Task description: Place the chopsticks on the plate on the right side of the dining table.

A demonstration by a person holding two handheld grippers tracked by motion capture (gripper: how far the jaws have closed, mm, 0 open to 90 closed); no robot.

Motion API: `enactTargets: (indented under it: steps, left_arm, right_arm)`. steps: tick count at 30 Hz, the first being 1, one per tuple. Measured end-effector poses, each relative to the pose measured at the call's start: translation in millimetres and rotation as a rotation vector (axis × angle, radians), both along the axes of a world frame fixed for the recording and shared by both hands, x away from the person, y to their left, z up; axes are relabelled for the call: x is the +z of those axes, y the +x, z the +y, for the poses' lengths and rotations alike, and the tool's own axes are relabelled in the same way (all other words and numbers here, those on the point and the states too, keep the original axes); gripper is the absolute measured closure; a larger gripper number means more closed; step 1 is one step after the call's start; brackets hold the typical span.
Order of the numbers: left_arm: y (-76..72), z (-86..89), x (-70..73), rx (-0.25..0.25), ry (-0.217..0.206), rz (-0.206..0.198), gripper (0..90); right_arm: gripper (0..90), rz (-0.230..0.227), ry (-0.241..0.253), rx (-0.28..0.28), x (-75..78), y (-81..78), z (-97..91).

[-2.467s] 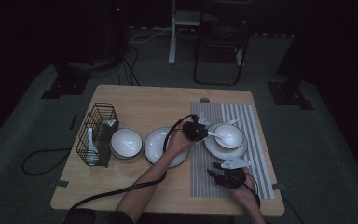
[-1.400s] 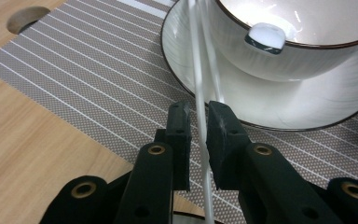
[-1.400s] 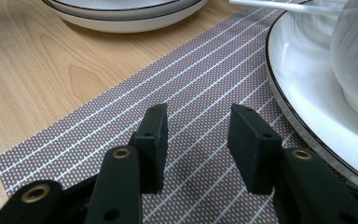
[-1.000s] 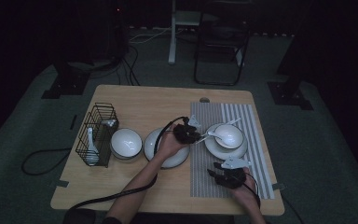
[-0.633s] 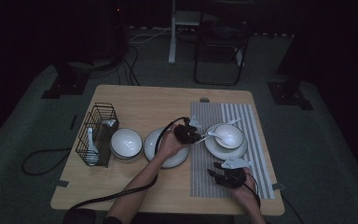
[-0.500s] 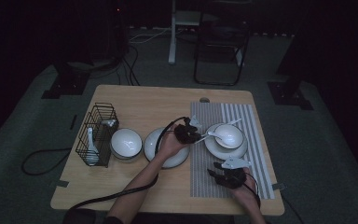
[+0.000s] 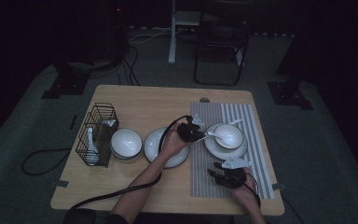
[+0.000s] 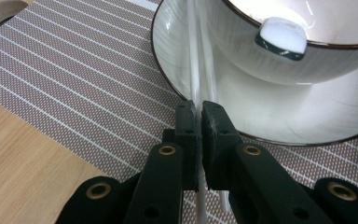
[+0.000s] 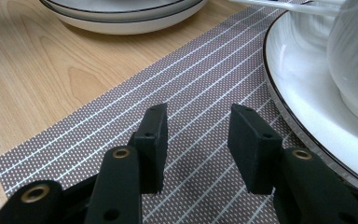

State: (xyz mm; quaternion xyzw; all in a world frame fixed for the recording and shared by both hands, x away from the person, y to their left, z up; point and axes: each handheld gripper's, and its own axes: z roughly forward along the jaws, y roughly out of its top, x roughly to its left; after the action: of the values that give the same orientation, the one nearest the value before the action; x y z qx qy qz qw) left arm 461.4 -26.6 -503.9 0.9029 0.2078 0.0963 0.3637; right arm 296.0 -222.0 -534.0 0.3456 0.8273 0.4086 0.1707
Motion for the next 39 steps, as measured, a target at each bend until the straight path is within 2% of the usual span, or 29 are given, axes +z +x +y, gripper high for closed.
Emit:
enactTargets:
  steps: [21,39]
  left_arm:
    - [4.9,-9.7,-4.5,-0.002,0.006,-0.008,85.6]
    - [5.3,-7.3,-2.3,-0.004,-0.012,0.001,81.3]
  right_arm:
    - [57.4,-0.002,-0.001,0.001,0.2,0.0,-0.1]
    - [57.4,-0.001,-0.001,0.0,0.0,0.2,-0.2]
